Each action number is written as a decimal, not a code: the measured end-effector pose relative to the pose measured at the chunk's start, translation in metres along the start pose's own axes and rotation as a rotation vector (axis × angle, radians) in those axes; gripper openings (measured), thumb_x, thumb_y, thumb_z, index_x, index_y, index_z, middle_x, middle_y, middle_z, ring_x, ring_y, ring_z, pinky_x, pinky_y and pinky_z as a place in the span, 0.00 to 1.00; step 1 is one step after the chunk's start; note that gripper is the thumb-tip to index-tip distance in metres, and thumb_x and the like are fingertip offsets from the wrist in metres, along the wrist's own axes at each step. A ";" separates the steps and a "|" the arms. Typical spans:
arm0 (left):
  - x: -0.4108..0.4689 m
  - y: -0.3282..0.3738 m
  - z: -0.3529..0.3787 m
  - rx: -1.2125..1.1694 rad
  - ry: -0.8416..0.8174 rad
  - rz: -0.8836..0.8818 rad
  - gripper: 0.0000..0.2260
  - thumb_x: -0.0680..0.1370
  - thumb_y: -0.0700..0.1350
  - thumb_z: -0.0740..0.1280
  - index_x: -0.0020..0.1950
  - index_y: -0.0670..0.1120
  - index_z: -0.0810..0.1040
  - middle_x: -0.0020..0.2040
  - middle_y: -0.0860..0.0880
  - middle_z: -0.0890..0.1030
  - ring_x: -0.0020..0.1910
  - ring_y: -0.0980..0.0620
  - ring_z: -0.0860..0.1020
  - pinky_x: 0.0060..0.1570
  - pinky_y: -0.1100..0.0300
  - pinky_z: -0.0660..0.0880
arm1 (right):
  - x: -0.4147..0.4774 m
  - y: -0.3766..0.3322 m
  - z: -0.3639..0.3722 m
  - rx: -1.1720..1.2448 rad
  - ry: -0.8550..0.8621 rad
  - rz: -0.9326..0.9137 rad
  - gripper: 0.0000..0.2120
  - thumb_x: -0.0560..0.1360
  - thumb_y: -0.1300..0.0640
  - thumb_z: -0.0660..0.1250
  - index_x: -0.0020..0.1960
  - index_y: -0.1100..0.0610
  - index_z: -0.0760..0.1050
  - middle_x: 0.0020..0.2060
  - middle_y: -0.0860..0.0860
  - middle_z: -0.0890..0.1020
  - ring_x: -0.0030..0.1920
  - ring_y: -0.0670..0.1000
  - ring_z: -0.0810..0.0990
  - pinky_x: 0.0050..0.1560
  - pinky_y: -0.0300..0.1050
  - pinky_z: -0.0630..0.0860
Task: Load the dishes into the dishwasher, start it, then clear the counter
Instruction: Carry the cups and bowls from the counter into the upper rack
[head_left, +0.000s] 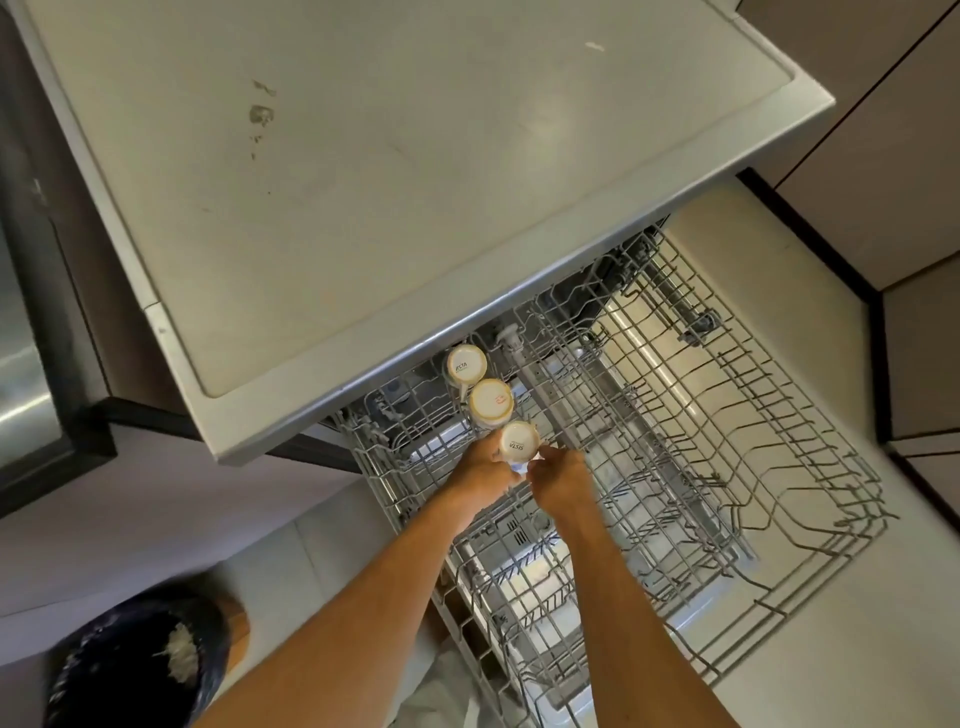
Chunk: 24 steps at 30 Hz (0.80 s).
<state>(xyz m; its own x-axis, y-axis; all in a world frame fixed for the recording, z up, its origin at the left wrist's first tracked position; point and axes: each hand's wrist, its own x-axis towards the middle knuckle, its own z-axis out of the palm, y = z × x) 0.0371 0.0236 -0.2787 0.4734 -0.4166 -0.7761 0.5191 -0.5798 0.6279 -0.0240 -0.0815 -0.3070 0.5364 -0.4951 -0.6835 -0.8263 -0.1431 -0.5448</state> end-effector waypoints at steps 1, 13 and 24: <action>-0.002 -0.002 0.000 0.003 0.003 0.003 0.28 0.73 0.32 0.65 0.68 0.56 0.72 0.63 0.53 0.78 0.65 0.53 0.73 0.67 0.48 0.69 | -0.003 0.001 0.000 0.012 0.005 -0.015 0.14 0.77 0.66 0.59 0.59 0.62 0.79 0.39 0.56 0.79 0.30 0.48 0.72 0.30 0.38 0.66; -0.112 0.020 -0.027 -0.013 0.203 0.129 0.26 0.73 0.25 0.65 0.71 0.37 0.68 0.50 0.51 0.74 0.46 0.57 0.74 0.36 0.74 0.71 | -0.110 -0.048 -0.010 0.016 -0.053 -0.221 0.09 0.74 0.66 0.66 0.53 0.63 0.80 0.41 0.55 0.81 0.42 0.53 0.78 0.35 0.37 0.72; -0.259 -0.024 -0.105 0.097 0.637 0.278 0.20 0.66 0.36 0.76 0.57 0.47 0.81 0.47 0.48 0.82 0.48 0.51 0.81 0.52 0.57 0.78 | -0.215 -0.126 0.042 -0.173 -0.273 -0.627 0.08 0.68 0.65 0.70 0.45 0.57 0.84 0.41 0.54 0.85 0.43 0.53 0.83 0.47 0.48 0.81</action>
<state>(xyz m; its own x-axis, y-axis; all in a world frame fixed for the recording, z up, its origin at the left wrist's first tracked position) -0.0230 0.2190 -0.0867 0.9197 -0.0842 -0.3834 0.2665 -0.5831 0.7675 -0.0276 0.0790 -0.1119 0.9257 -0.0446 -0.3756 -0.3502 -0.4765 -0.8064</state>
